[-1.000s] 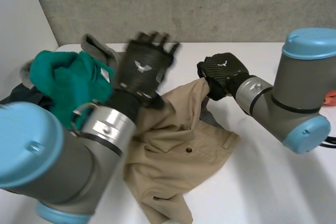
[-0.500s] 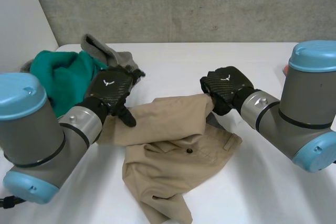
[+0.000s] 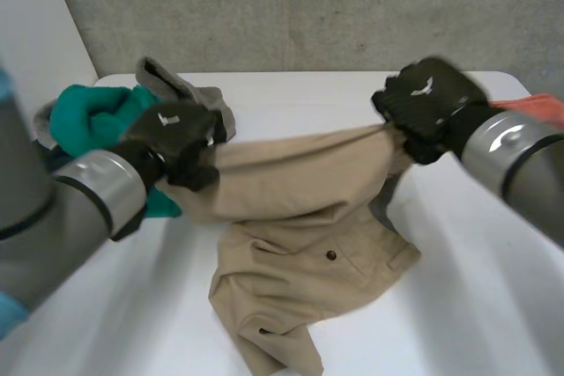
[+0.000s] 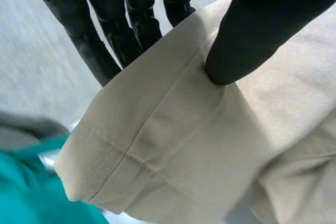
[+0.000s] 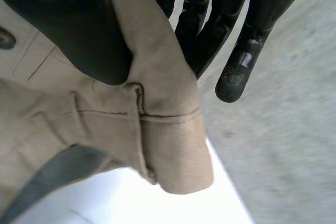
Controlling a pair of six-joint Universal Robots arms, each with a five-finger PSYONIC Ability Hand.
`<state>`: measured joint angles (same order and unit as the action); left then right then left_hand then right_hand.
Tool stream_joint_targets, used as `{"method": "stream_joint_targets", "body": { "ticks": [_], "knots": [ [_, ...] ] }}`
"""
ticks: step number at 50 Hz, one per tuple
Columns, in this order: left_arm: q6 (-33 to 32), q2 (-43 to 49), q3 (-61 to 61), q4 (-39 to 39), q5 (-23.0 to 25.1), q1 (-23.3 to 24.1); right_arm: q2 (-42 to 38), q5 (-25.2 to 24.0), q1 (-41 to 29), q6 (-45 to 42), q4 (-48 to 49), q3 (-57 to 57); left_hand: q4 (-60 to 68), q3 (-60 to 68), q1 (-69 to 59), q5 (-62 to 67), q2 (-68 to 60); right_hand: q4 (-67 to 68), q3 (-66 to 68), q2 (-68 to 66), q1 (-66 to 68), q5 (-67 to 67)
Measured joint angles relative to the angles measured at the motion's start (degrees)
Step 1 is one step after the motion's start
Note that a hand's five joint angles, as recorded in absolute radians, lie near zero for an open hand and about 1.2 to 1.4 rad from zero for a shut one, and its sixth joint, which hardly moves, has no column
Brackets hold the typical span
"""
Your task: Fold the laundry.
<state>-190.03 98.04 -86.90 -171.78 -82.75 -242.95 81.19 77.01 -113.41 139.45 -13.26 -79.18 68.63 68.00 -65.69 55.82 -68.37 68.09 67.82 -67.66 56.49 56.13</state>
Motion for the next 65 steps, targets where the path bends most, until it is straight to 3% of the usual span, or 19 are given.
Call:
{"method": "stream_joint_targets", "body": {
  "ticks": [8,14,25,30,32,34,35,38,41,46,53,59,65],
  "knots": [
    [-2.0,-9.8,4.9,0.8,-0.1,0.8,10.5,0.9,1.1,-8.1,-7.5,3.1,0.0,0.2,0.0,0.7,-0.1,0.0,0.2,0.0,0.0,0.0],
    [-3.6,-10.3,9.1,0.5,-0.3,1.3,12.3,1.5,2.2,-10.0,-9.9,4.4,0.0,0.2,0.0,0.7,-0.1,0.0,0.2,0.0,0.0,0.0],
    [-10.4,8.6,17.4,-1.0,-0.7,3.0,-1.9,2.0,3.1,-12.9,-10.1,6.8,0.0,0.2,0.0,0.7,-0.1,0.0,0.2,0.0,0.0,0.0],
    [-13.7,22.8,26.3,-7.7,-2.5,2.8,-12.7,2.4,2.8,-12.9,-4.4,12.8,0.2,0.2,0.0,0.7,-0.2,0.0,0.2,0.0,0.0,0.0],
    [-14.1,23.7,27.2,-8.6,-2.8,2.8,-13.4,2.5,2.8,-12.9,-3.5,13.3,0.2,0.2,0.0,0.7,-0.2,0.0,0.2,0.0,0.0,0.0],
    [-15.9,27.1,31.2,-13.2,-4.1,2.8,-15.4,2.9,2.7,-12.7,-0.2,15.2,0.2,0.3,0.0,0.7,-0.2,0.0,0.2,0.0,0.0,0.0],
    [-18.0,29.8,35.6,-20.1,-5.3,2.9,-18.8,3.8,2.7,-12.4,10.6,19.2,0.3,0.3,0.0,0.7,-0.2,0.0,0.2,0.0,0.0,0.0],
    [-19.7,31.3,39.6,-28.6,-6.1,2.9,-20.7,4.7,2.6,-12.1,22.6,22.2,0.3,0.3,0.0,0.7,-0.2,0.0,0.2,0.0,0.0,0.0],
    [-20.7,31.7,43.1,-39.2,-6.7,3.0,-21.8,5.5,2.6,-12.0,37.3,24.7,0.3,0.3,0.0,0.7,-0.2,0.0,0.2,0.0,0.0,0.0],
    [-20.9,30.1,45.6,-52.0,-7.1,2.9,-22.2,5.9,2.4,-11.6,53.2,27.5,0.3,0.3,0.0,0.7,-0.2,0.0,0.2,0.0,0.0,0.0],
    [-20.5,28.2,43.3,-55.1,-6.9,2.8,-21.8,6.3,2.3,-9.7,53.6,28.5,0.3,0.3,0.0,0.7,-0.2,0.0,0.2,0.0,0.0,0.0],
    [-20.4,27.3,33.3,-53.0,-6.5,3.0,-21.2,6.9,2.4,-8.7,44.3,23.5,0.3,0.3,0.0,0.7,-0.2,0.0,0.2,0.0,0.0,0.0],
    [-20.4,27.0,14.2,-49.1,-6.4,3.8,-21.9,6.6,2.4,-8.8,38.7,9.4,0.3,0.4,0.0,1.2,-0.3,0.0,0.2,0.0,0.0,0.0]
  ]
}}
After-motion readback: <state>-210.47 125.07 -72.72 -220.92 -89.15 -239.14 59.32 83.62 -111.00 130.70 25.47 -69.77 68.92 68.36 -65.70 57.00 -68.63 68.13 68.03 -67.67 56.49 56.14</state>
